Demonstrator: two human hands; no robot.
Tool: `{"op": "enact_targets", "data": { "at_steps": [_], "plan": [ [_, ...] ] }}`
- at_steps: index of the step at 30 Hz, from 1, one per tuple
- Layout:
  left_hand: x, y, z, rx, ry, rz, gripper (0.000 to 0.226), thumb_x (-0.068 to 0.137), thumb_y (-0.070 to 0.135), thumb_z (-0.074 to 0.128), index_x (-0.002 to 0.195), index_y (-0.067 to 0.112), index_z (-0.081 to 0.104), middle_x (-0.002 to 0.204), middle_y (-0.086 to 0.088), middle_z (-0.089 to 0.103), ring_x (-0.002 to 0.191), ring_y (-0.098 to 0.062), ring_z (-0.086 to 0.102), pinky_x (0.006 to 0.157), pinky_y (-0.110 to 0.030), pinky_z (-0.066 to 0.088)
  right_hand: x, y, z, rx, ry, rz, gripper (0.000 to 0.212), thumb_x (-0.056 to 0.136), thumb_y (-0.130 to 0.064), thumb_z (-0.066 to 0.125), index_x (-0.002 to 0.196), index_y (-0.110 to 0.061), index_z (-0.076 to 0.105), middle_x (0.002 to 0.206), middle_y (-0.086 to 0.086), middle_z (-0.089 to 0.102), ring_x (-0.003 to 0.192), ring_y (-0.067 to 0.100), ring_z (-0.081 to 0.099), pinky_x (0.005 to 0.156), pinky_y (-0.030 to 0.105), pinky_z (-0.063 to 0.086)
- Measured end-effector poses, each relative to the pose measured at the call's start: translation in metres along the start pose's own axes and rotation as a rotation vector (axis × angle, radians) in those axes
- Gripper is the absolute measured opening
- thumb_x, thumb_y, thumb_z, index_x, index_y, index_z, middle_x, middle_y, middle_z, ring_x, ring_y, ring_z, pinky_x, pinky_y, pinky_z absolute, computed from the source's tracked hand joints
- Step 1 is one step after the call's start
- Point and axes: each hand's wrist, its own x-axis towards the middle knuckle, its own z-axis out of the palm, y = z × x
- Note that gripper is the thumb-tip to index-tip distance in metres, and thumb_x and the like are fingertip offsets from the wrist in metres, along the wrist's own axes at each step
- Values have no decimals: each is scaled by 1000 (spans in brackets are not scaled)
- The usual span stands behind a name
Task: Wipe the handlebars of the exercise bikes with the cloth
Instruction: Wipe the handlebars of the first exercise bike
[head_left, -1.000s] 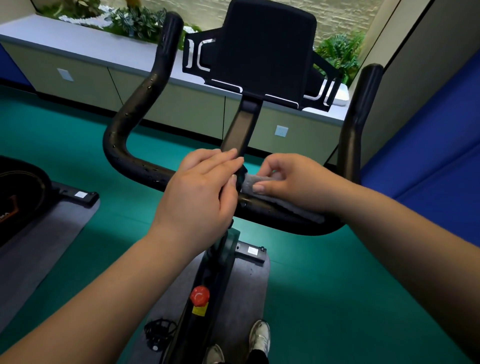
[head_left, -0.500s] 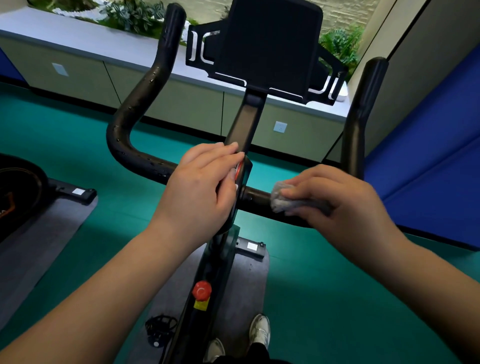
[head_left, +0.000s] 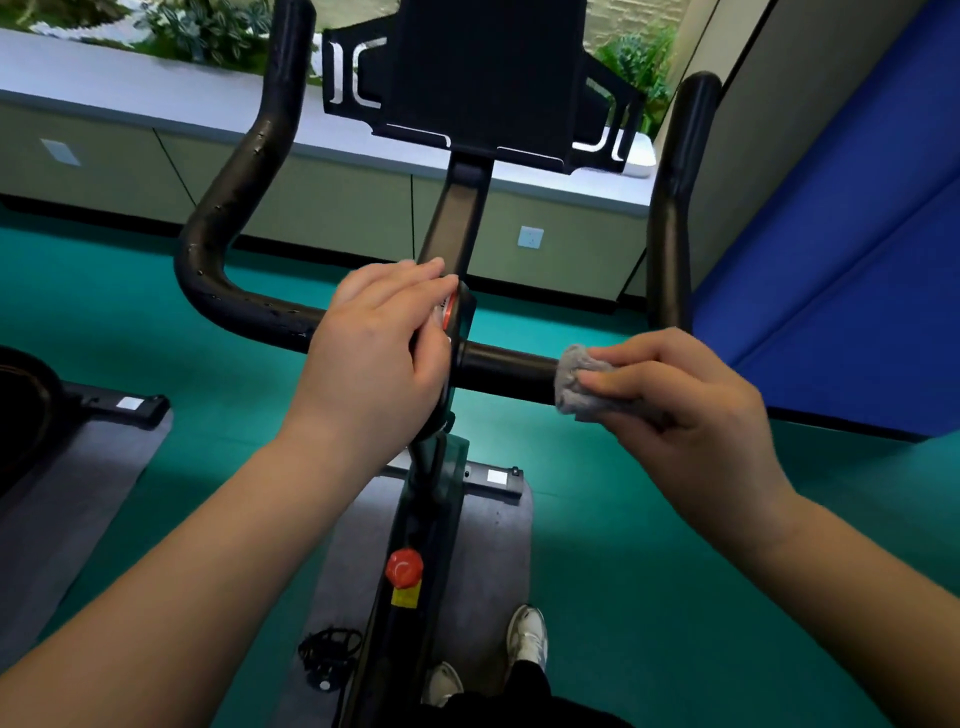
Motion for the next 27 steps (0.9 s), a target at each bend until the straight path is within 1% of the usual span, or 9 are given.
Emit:
{"op": "enact_targets", "data": {
  "at_steps": [3,7,11,13,14,17,20,23,27],
  "plan": [
    [0,-3,-1,14,-11,-10,38,88,17,42,115,8,68,122,-4,65,118,-22,54,107,-13,25,8,-16,18,69,59,8,15,83,-21,73,91,-8,75,97,2,66,93,19,65,79,39,52],
    [0,-4,-2,36,-6,8,40,88,18,41,114,8,69,121,-5,66,117,-24,55,105,-20,30,25,-34,46,-7,-5,-112,13,79,-14,75,89,-5,74,93,11,68,87,28,62,79,35,47],
    [-2,-2,-4,26,-13,7,38,88,17,42,115,8,68,121,-5,66,117,-23,55,106,-26,34,5,-21,25,-22,41,-62,16,83,-16,70,95,-7,74,98,9,68,91,23,61,82,34,48],
    [-3,-2,-5,17,-20,-4,37,89,15,44,116,9,68,122,-4,65,119,-21,54,107,-27,34,-10,-27,15,70,100,57,15,81,-15,72,96,-9,74,98,4,67,93,19,63,83,32,51],
    [-3,-2,-6,15,-21,-8,37,89,14,44,117,9,67,123,-3,65,120,-21,53,108,-26,33,-17,-35,14,169,128,162,15,79,-13,75,94,-12,74,96,1,69,93,14,64,83,27,52],
    [-3,-3,-6,17,-24,-14,37,89,15,44,118,10,67,124,-2,64,122,-19,52,108,-21,29,-30,-63,27,583,139,657,20,75,-7,76,82,-25,72,81,-7,73,80,3,67,72,14,49],
    [-3,-3,-4,14,-16,-9,37,89,15,44,117,10,67,124,-2,64,121,-19,52,108,-23,31,-40,-60,39,749,256,1029,12,78,-11,73,75,-21,68,74,-7,72,69,3,65,64,19,49],
    [-3,-2,-2,16,2,-4,37,89,15,43,116,10,68,122,-3,65,119,-20,54,107,-28,34,-37,-52,43,817,430,1169,10,81,-13,72,79,-17,63,71,-6,68,67,7,64,64,27,50],
    [-3,-1,-2,20,31,4,37,88,15,42,113,9,69,119,-4,66,117,-21,56,106,-30,36,-19,-70,71,951,345,1186,13,78,-15,75,81,-15,63,77,1,69,71,13,67,65,26,53]
  ]
}}
